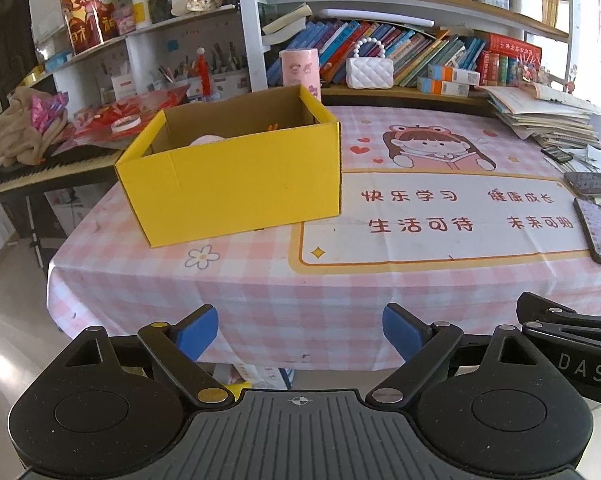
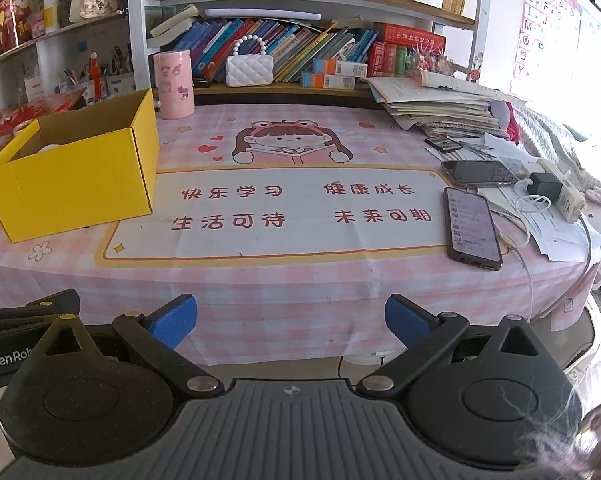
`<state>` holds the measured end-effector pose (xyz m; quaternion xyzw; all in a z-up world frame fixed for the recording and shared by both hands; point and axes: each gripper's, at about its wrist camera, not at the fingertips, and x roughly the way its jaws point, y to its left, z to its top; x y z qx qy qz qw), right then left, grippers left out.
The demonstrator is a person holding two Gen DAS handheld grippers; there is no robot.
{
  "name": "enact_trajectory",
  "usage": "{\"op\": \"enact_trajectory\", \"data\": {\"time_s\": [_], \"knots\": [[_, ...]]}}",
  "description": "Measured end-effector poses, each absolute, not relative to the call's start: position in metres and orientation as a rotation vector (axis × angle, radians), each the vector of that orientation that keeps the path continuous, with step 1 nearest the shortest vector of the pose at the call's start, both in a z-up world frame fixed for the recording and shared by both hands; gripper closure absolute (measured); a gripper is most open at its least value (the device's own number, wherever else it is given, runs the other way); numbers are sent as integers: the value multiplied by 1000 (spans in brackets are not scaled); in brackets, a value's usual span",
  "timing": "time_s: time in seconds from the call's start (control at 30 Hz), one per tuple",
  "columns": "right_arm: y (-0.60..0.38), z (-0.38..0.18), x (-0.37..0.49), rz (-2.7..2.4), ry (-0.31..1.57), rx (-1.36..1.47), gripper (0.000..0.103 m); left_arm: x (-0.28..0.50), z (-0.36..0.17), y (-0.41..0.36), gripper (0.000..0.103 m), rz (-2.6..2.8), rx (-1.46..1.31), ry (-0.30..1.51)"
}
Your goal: Organize objects
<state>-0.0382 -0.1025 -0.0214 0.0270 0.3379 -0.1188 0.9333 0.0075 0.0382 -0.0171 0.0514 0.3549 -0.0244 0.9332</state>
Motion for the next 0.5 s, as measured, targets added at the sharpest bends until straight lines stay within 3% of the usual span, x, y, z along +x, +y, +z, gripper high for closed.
{"op": "enact_trajectory", "data": {"time_s": [0.5], "knots": [[-102,-22,-38,-238,695,54,2,7,-18,34,11,-27,114,728]]}}
